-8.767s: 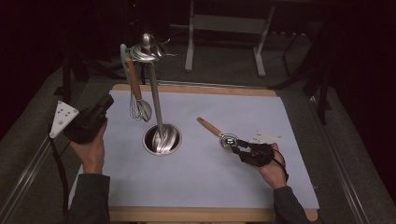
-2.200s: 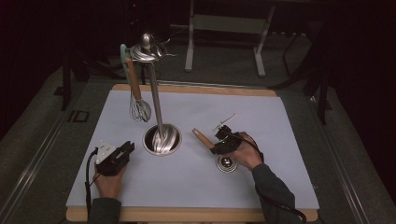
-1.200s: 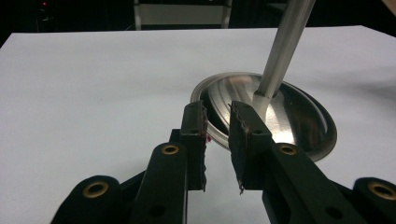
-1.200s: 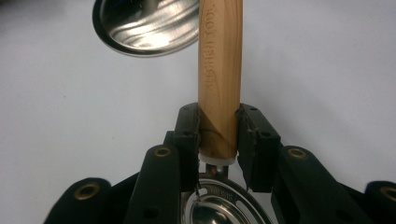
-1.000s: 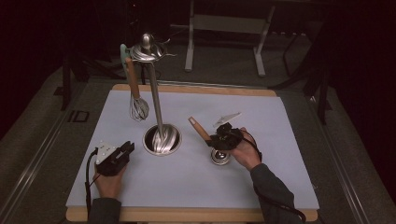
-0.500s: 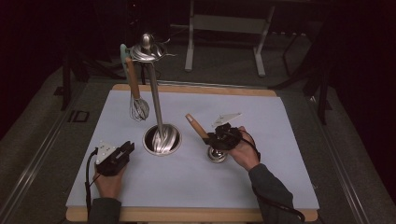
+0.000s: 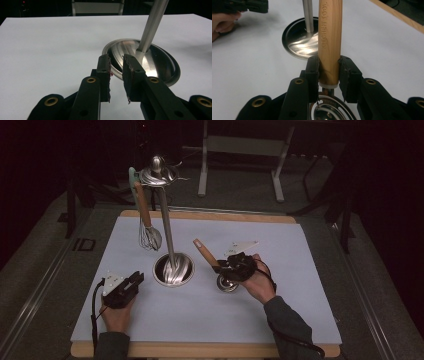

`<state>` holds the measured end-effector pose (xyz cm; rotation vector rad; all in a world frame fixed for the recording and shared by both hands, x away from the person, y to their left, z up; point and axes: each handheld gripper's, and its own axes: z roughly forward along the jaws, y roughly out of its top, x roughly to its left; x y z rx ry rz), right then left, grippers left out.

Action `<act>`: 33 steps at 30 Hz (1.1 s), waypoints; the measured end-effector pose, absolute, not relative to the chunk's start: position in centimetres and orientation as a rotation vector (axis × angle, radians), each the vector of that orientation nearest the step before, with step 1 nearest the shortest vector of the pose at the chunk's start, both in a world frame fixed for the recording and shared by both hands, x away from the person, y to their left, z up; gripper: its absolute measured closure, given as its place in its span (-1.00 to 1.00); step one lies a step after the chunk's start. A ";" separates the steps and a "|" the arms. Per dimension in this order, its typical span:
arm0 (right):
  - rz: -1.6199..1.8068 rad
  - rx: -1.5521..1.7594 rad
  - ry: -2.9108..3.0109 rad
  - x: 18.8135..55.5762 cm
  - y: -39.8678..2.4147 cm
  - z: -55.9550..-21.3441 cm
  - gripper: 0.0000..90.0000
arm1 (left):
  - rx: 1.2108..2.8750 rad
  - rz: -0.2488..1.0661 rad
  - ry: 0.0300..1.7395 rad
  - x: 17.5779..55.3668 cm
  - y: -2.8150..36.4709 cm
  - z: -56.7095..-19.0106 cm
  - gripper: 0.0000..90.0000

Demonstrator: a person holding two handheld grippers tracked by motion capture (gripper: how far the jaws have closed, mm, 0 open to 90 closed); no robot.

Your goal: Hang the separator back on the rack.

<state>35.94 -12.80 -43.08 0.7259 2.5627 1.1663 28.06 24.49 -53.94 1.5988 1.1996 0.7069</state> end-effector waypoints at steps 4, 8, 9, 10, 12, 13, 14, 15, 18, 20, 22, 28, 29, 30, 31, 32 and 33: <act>1.191 0.716 2.555 35.8 -12.7 -42.8 0.57 | 1.598 0.706 1.200 28.1 24.5 -53.9 0.70; 1.211 0.704 2.549 35.6 -12.6 -42.5 0.57 | 1.597 0.704 1.201 28.1 24.5 -53.9 0.70; 1.219 0.703 2.545 35.5 -12.6 -42.4 0.57 | 1.595 0.703 1.202 28.1 24.5 -54.0 0.70; 1.227 0.699 2.541 35.5 -12.6 -42.3 0.57 | 1.595 0.703 1.202 28.1 24.5 -54.0 0.70; 1.233 0.683 2.533 35.5 -12.5 -42.0 0.57 | 1.598 0.703 1.202 28.1 24.5 -53.9 0.70; 1.239 0.683 2.532 35.4 -12.5 -41.9 0.57 | 1.597 0.703 1.202 28.1 24.5 -53.9 0.70; 1.242 0.676 2.529 35.4 -12.4 -41.8 0.57 | 1.597 0.702 1.202 28.1 24.5 -53.9 0.70; 1.244 0.669 2.525 35.3 -12.4 -41.6 0.57 | 1.597 0.701 1.203 28.1 24.5 -53.9 0.70; 1.256 0.653 2.518 35.2 -12.4 -41.4 0.57 | 1.598 0.702 1.202 28.1 24.5 -53.9 0.70; 1.260 0.651 2.514 35.2 -12.3 -41.3 0.57 | 1.597 0.701 1.202 28.1 24.5 -53.9 0.70; 1.267 0.644 2.508 35.1 -12.4 -41.2 0.57 | 1.598 0.702 1.202 28.1 24.5 -53.9 0.70; 1.294 0.613 2.491 35.1 -12.5 -40.9 0.57 | 1.597 0.701 1.203 28.1 24.5 -53.9 0.70; 1.299 0.608 2.491 35.0 -12.5 -40.9 0.57 | 1.597 0.701 1.203 28.1 24.5 -53.9 0.70; 1.306 0.604 2.489 35.0 -12.5 -40.8 0.57 | 1.597 0.701 1.204 28.1 24.5 -53.9 0.70; 1.309 0.597 2.488 34.9 -12.5 -40.7 0.57 | 1.596 0.701 1.203 28.1 24.5 -53.9 0.70; 1.314 0.592 2.484 34.9 -12.5 -40.7 0.57 | 1.597 0.701 1.203 28.1 24.5 -53.9 0.70; 1.319 0.584 2.479 34.9 -12.5 -40.6 0.57 | 1.597 0.701 1.203 28.1 24.5 -53.9 0.70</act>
